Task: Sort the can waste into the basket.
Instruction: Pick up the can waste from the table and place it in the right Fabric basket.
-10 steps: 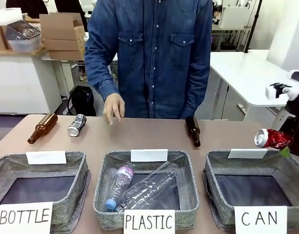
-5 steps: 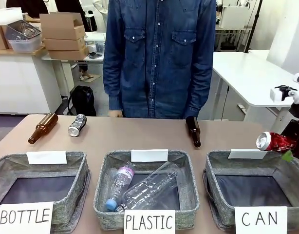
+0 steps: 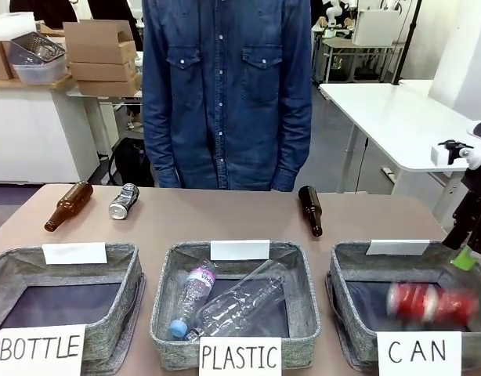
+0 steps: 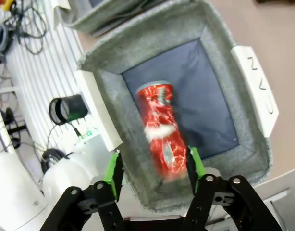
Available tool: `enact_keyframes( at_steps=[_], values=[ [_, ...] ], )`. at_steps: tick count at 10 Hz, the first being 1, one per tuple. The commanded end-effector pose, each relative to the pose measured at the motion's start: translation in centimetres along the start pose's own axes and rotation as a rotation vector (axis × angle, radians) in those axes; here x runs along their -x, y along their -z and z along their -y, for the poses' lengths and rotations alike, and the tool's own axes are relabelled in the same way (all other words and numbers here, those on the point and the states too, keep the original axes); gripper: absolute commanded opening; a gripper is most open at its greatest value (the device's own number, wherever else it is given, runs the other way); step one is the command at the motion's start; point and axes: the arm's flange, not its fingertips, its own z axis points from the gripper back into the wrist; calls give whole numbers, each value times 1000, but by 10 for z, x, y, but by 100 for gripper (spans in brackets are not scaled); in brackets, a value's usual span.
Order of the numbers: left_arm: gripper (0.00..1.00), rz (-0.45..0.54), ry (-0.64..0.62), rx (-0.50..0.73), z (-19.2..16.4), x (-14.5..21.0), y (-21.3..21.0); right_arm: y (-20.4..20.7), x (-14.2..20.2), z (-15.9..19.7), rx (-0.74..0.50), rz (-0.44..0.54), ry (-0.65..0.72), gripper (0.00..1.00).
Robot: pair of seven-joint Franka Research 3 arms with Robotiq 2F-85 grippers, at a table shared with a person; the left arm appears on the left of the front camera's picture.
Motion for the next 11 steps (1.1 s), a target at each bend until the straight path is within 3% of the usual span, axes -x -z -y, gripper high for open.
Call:
enact_keyframes(
  at_steps=[1, 4, 6, 8, 9, 11],
  values=[
    [100, 1, 20, 21, 0, 0, 0, 1, 0, 2, -10, 7, 29, 100],
    [100, 1, 20, 21, 0, 0, 0, -4, -3, 8, -31, 32, 45, 100],
    [100, 1, 20, 21, 0, 0, 0, -15, -7, 10, -122, 157, 130, 100],
    [100, 1, 20, 21, 0, 0, 0, -65, -16, 13, -780, 944, 685, 100],
    [100, 1, 20, 21, 0, 0, 0, -78, -20, 22, -903, 1312, 893, 100],
    [100, 1, 20, 21, 0, 0, 0, -84, -6, 44, -1068, 1615, 1119, 100]
  ],
)
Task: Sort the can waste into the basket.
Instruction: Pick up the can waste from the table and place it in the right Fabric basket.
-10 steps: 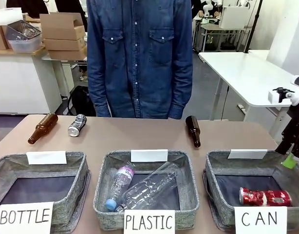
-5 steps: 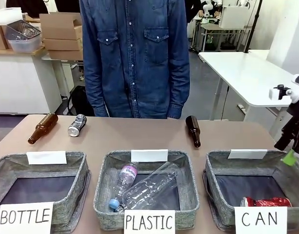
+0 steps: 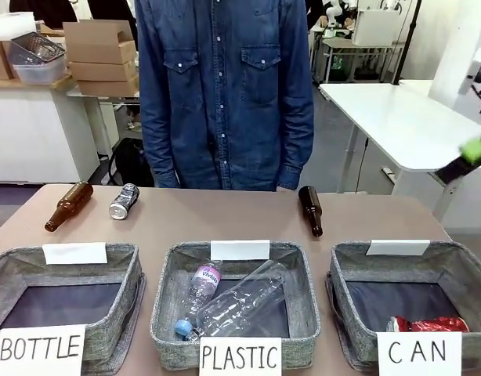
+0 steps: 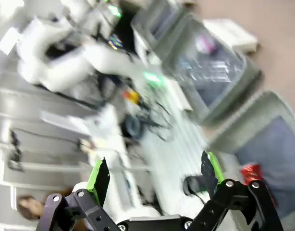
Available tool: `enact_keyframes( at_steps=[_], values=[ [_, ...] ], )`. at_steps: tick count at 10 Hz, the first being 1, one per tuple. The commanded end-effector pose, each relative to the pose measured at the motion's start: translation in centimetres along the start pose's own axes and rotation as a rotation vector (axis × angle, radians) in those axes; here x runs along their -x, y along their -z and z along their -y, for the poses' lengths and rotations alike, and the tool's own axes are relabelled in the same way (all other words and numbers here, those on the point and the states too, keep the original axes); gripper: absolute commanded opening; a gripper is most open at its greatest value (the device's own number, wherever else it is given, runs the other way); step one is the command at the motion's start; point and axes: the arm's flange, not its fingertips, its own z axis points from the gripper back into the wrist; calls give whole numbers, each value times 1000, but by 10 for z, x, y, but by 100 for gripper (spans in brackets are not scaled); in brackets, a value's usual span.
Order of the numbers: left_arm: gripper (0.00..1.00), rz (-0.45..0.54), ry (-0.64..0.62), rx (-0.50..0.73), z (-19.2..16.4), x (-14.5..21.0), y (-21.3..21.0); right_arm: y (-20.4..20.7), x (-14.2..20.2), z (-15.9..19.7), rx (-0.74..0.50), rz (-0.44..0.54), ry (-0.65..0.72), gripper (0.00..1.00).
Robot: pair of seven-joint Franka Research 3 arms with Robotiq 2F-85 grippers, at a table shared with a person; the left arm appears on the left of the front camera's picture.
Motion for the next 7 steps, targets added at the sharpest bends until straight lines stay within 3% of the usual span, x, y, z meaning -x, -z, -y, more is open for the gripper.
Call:
enact_keyframes(
  at_steps=[1, 2, 7],
  values=[
    [100, 0, 20, 21, 0, 0, 0, -11, -4, 16, -558, 1257, 527, 100],
    [100, 0, 20, 21, 0, 0, 0, 0, 0, 0, 0, 0, 0, 100],
    [100, 0, 20, 21, 0, 0, 0, 0, 0, 0, 0, 0, 0, 100]
  ],
)
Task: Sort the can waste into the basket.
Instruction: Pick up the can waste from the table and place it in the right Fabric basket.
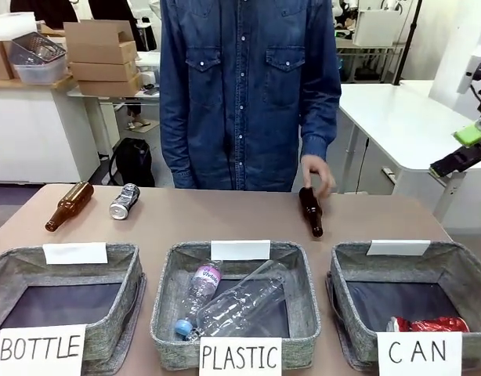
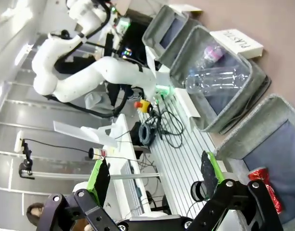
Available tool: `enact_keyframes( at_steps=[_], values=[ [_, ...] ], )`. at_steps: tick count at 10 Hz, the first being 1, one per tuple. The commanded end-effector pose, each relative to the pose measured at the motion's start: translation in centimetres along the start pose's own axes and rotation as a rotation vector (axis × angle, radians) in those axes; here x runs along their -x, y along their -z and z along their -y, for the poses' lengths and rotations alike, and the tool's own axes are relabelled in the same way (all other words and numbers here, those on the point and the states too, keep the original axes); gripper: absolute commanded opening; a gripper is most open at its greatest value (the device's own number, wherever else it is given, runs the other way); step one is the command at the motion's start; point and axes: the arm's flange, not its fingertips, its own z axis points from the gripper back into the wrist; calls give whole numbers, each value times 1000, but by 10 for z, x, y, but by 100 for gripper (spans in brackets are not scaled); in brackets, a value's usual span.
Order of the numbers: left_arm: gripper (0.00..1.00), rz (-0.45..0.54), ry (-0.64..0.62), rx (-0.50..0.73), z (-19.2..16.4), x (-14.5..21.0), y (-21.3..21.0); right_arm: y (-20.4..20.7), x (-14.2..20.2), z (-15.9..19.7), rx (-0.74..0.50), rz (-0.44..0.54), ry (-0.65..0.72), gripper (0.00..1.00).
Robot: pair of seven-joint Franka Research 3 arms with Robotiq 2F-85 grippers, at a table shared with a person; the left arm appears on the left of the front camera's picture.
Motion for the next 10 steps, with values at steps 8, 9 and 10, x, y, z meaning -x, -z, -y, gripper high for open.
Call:
enact_keyframes(
  at_steps=[8, 9, 10],
  values=[
    [100, 1, 21, 22, 0, 0, 0, -5, 4, 2, 0, 0, -16, 100],
    [100, 1, 21, 22, 0, 0, 0, -5, 4, 2, 0, 0, -16, 100],
    [100, 1, 21, 22, 0, 0, 0, -5, 4, 2, 0, 0, -16, 100]
  ],
)
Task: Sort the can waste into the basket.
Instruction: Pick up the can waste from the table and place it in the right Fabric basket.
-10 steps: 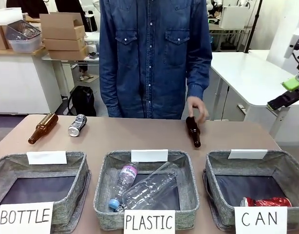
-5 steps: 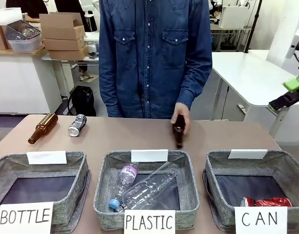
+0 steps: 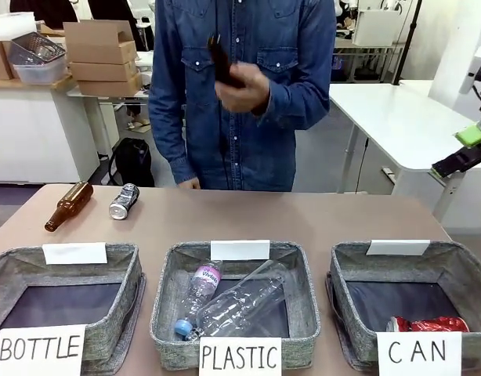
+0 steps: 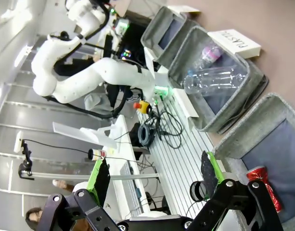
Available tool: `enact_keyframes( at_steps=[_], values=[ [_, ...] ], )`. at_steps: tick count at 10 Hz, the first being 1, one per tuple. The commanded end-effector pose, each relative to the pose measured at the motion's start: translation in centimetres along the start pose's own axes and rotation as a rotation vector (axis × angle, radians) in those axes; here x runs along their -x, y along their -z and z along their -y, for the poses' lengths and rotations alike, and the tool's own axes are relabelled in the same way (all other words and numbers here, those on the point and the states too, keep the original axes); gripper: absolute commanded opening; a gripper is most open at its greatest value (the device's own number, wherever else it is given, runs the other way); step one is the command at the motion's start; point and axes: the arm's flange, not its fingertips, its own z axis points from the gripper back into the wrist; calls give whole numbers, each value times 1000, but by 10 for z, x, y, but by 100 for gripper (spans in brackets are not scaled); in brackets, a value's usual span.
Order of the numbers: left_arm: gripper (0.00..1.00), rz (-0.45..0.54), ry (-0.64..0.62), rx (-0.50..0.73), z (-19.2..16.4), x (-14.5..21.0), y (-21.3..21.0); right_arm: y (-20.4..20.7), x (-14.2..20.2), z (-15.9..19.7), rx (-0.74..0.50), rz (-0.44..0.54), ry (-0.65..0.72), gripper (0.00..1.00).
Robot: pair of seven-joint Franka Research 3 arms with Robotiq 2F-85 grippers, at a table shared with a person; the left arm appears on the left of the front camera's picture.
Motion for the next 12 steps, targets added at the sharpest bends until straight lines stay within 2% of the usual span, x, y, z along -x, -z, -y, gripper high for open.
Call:
enact_keyframes(
  at_steps=[1, 2, 3, 4, 6, 7, 8, 9, 10, 12],
  values=[
    [100, 1, 20, 22, 0, 0, 0, -3, 2, 0, -2, -8, -19, 100],
    [100, 0, 0, 0, 0, 0, 0, -3, 2, 0, -2, -8, -19, 100],
    [100, -60, 51, -84, 6, 3, 17, -3, 2, 0, -2, -8, -19, 100],
    [100, -178, 16, -128, 3, -7, 54, -3, 2, 0, -2, -8, -19, 100],
    [100, -288, 0, -223, -8, -25, 133, -3, 2, 0, -2, -8, -19, 100],
    [100, -266, 25, -290, -8, -30, 168, -3, 2, 0, -2, -8, -19, 100],
    [100, -309, 38, -311, -3, -38, 180, -3, 2, 0, -2, -8, -19, 100],
    [100, -309, 37, -295, 7, -51, 157, -3, 2, 0, -2, -8, -19, 100],
    [100, -298, 27, -286, 11, -58, 112, -3, 2, 0, -2, -8, -19, 100],
    [100, -241, -26, -218, 6, -51, 29, -3, 2, 0, -2, -8, -19, 100]
  ],
)
